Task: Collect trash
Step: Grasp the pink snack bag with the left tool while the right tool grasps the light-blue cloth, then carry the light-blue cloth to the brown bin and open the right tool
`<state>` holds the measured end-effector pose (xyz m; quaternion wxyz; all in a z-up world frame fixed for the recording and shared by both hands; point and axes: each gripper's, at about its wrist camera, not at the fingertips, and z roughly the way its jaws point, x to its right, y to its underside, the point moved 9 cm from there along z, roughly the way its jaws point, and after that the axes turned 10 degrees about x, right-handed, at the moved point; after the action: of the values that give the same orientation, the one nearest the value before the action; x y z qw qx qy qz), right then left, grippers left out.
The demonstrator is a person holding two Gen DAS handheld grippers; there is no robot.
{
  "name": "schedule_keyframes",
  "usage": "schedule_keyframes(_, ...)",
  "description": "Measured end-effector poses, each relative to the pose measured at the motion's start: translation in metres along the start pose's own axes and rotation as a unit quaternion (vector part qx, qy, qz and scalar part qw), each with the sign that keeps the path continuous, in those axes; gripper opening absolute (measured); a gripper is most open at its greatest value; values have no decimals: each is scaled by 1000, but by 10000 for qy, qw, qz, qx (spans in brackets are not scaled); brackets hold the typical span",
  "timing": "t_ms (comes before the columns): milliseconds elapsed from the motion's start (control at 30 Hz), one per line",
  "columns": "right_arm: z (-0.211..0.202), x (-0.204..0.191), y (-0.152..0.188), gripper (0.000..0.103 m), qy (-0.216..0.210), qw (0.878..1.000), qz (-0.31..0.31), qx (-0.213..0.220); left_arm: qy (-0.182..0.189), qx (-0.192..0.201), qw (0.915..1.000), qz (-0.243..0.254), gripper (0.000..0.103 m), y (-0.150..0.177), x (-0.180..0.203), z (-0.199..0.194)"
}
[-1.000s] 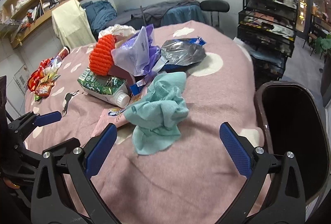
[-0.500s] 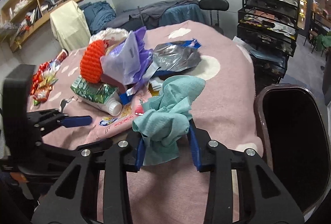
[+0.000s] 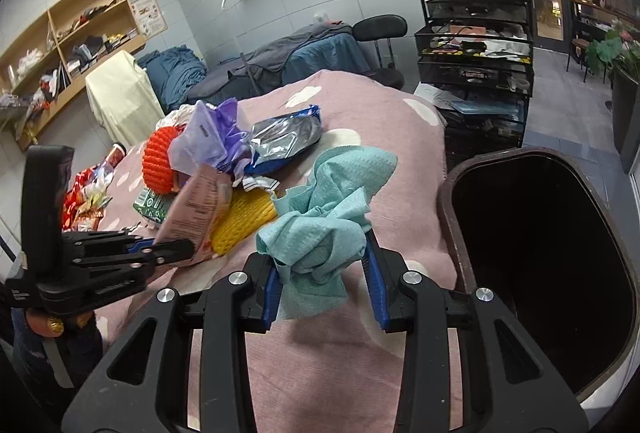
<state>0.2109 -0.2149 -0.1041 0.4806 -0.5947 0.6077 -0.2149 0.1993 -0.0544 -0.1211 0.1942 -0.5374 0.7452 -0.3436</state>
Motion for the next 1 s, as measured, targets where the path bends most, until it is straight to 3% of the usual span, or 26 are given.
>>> schedule_keyframes(367, -35, 38, -9, 37, 336, 9983, 223, 417, 795, 693, 9943, -138, 7, -15, 55, -37)
schedule_keyframes(600, -59, 84, -17, 37, 1064, 9920, 270, 627, 1210, 881, 9887, 23, 7, -31, 97, -36)
schedule_keyframes(767, -61, 127, -11, 37, 1516, 9862, 447, 489, 1574, 863, 9837, 62, 7, -42, 127, -23)
schedule_keyframes(1000, -43, 176, 15, 38, 1821, 9798, 827, 42, 1881, 735, 9793, 129, 7, -51, 165, -8)
